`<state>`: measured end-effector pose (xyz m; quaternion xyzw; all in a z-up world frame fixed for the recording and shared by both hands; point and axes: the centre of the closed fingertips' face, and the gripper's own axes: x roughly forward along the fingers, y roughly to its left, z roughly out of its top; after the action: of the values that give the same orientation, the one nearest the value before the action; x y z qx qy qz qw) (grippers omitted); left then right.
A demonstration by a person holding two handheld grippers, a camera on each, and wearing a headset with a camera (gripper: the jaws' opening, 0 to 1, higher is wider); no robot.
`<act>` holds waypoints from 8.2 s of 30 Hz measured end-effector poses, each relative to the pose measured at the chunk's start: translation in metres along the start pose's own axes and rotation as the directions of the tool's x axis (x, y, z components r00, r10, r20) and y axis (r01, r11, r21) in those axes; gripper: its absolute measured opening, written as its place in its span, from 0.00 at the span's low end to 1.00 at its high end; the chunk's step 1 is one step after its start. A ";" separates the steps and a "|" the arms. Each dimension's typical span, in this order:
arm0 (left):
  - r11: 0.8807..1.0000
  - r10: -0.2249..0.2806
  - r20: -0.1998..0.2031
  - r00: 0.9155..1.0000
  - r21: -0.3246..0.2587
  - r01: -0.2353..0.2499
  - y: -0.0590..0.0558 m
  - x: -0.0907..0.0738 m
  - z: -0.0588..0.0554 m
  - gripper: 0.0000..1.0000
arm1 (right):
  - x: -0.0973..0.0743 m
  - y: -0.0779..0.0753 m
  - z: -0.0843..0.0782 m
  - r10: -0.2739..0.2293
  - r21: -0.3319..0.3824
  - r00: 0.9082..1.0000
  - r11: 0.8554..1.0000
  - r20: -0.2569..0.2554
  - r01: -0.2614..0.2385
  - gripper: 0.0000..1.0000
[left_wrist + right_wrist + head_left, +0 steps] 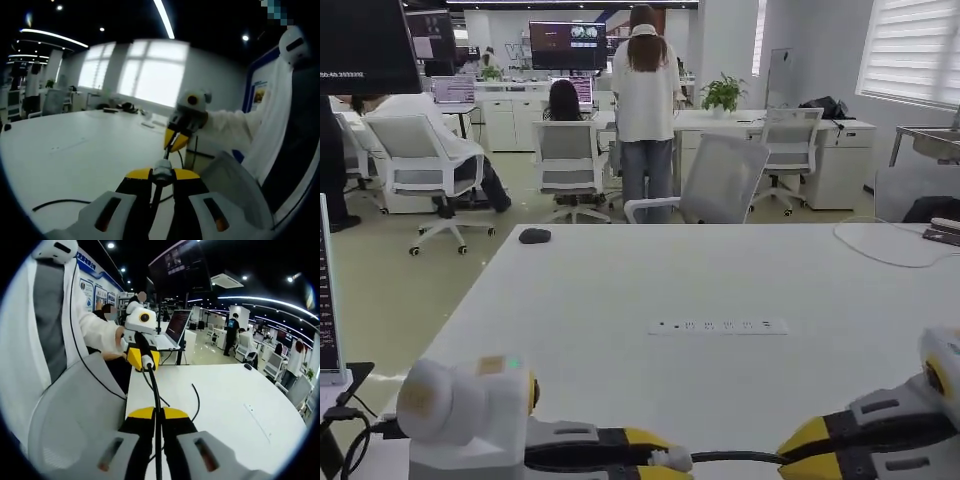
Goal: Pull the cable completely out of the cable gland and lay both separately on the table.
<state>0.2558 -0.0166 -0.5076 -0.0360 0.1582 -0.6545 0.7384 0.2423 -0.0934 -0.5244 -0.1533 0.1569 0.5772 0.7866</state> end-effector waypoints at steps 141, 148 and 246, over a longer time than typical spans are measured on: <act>0.994 -0.080 -0.054 0.995 0.076 0.084 -0.024 0.007 0.016 0.17 | 0.046 0.019 0.028 0.069 -0.231 0.995 0.969 -0.079 -0.086 0.05; 0.994 -0.084 -0.037 0.996 0.063 0.086 -0.022 0.009 0.019 0.17 | 0.040 0.015 0.026 0.061 -0.226 0.994 0.971 -0.089 -0.080 0.04; 0.997 -0.062 0.041 0.997 -0.044 0.064 -0.004 0.002 0.006 0.17 | 0.058 0.008 0.016 0.063 -0.115 0.998 0.991 -0.030 -0.066 0.04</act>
<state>0.2543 -0.0200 -0.5012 -0.0708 0.1570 -0.6730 0.7193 0.2522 -0.0341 -0.5354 -0.2010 0.1386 0.6084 0.7551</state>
